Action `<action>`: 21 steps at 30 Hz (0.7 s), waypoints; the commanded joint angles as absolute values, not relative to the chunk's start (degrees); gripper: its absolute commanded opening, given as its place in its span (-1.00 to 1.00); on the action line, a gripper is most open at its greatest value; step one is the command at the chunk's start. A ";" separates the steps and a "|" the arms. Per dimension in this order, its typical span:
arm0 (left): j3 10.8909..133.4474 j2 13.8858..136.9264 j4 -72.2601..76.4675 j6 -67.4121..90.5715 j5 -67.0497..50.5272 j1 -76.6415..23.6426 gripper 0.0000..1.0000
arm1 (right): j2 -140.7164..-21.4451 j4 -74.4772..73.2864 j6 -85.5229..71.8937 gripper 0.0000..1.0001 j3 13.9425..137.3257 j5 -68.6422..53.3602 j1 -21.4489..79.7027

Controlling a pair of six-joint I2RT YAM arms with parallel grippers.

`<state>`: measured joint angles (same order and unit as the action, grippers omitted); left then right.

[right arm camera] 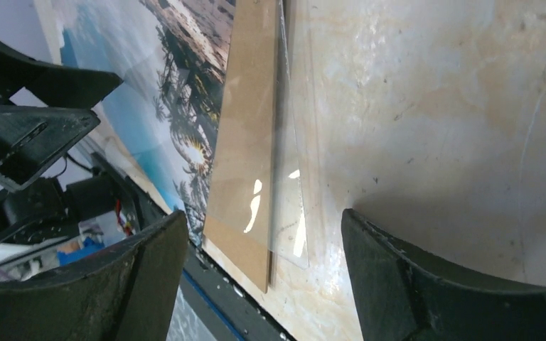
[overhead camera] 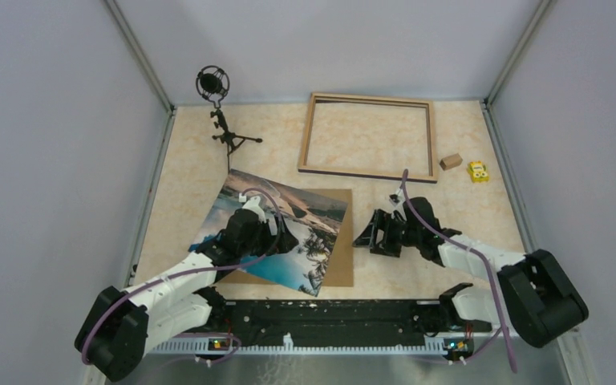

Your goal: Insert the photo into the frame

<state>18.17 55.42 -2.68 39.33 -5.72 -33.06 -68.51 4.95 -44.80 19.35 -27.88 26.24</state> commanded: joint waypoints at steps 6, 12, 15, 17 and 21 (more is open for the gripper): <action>15.48 56.35 -3.78 39.48 -6.54 -33.21 0.97 | -88.18 11.89 -36.05 0.41 28.32 -44.57 23.06; 14.71 57.32 -1.38 39.92 -8.14 -33.17 0.97 | -92.90 13.93 -34.32 0.33 29.57 -50.44 21.82; 14.26 58.41 -0.46 40.15 -8.56 -33.17 0.97 | -91.50 15.61 -36.22 0.26 28.52 -53.15 21.75; 14.16 58.98 -0.44 40.24 -8.85 -33.19 0.97 | -89.58 17.31 -38.28 0.21 27.05 -54.85 21.71; 14.15 59.39 1.52 40.24 -9.09 -33.20 0.97 | -86.44 19.39 -41.55 0.11 25.47 -55.82 21.75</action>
<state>16.69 57.49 3.73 39.55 -7.73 -33.04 -90.32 14.61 -38.85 26.74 -52.38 22.22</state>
